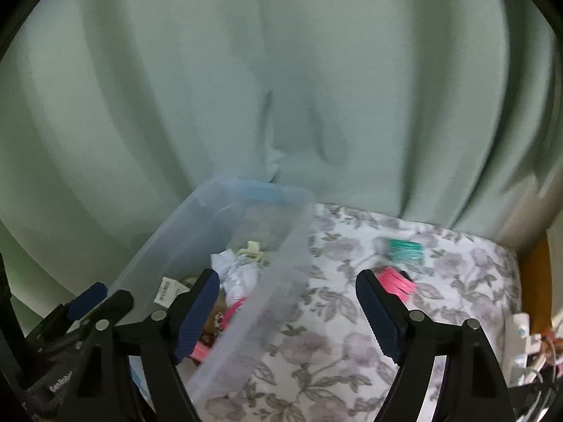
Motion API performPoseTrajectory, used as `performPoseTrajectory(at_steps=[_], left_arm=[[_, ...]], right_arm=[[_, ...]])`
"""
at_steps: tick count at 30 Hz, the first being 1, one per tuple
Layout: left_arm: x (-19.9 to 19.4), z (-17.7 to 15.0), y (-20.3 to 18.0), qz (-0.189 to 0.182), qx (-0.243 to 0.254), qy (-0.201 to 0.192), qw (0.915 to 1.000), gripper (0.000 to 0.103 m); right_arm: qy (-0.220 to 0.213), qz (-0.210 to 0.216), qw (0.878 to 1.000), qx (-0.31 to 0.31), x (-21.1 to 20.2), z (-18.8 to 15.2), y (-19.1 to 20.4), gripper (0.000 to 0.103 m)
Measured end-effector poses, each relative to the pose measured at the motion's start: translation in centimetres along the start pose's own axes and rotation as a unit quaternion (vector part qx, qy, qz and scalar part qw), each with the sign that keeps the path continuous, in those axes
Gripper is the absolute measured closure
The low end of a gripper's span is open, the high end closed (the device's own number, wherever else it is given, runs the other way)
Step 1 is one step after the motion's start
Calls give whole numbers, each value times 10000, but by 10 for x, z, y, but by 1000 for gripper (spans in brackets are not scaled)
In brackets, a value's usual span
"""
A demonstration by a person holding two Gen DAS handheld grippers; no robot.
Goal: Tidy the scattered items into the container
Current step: 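Withdraw both open tools toward the black bottle with pink and teal rings, then grasp the black bottle with the left tool while the right tool moves beside its rings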
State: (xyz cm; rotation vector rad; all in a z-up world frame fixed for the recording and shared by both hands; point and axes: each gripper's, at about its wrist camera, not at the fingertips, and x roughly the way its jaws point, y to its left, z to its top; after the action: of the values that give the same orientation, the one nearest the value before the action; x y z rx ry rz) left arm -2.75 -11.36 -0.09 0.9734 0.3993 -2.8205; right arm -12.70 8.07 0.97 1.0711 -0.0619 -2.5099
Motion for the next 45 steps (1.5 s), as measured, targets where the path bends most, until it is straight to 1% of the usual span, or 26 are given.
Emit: performPoseTrajectory(at_steps=[6, 9, 15, 19, 22, 27, 31, 33, 38, 41, 45], left_arm=[[-6, 0, -40, -187, 386, -63, 9991, 33], [-7, -1, -62, -331, 613, -58, 9976, 33], [-3, -8, -103, -617, 1012, 40, 9929, 33], [10, -17, -123, -797, 1208, 205, 9893, 33], [25, -27, -134, -898, 1323, 401, 9863, 33], [60, -42, -142, -929, 1348, 815, 9831, 33], [88, -55, -149, -953, 1367, 1145, 9794, 33], [102, -61, -152, -965, 1376, 1309, 9771, 33], [140, -69, -155, -1097, 1147, 1618, 9740, 33], [158, -72, -157, -1042, 1228, 1572, 9743, 32], [186, -74, -162, -984, 1444, 1518, 9728, 32]], right_arm=[[-223, -102, 9983, 526, -29, -14, -46, 20], [-311, -149, 9973, 655, -42, -21, -62, 20], [-410, -274, 9944, 932, -58, -36, -96, 20], [-378, -409, 9920, 1135, -58, -45, -118, 20], [-274, -628, 9887, 1332, -51, -54, -132, 16], [-88, -666, 9861, 1522, -30, -71, -150, 13], [98, -624, 9854, 1583, -11, -83, -163, 11], [194, -588, 9846, 1632, -1, -86, -171, 2], [360, -488, 9849, 1620, 22, -89, -183, 0], [401, -456, 9871, 1483, 33, -88, -185, 0], [595, -407, 9885, 1327, 51, -86, -187, 0]])
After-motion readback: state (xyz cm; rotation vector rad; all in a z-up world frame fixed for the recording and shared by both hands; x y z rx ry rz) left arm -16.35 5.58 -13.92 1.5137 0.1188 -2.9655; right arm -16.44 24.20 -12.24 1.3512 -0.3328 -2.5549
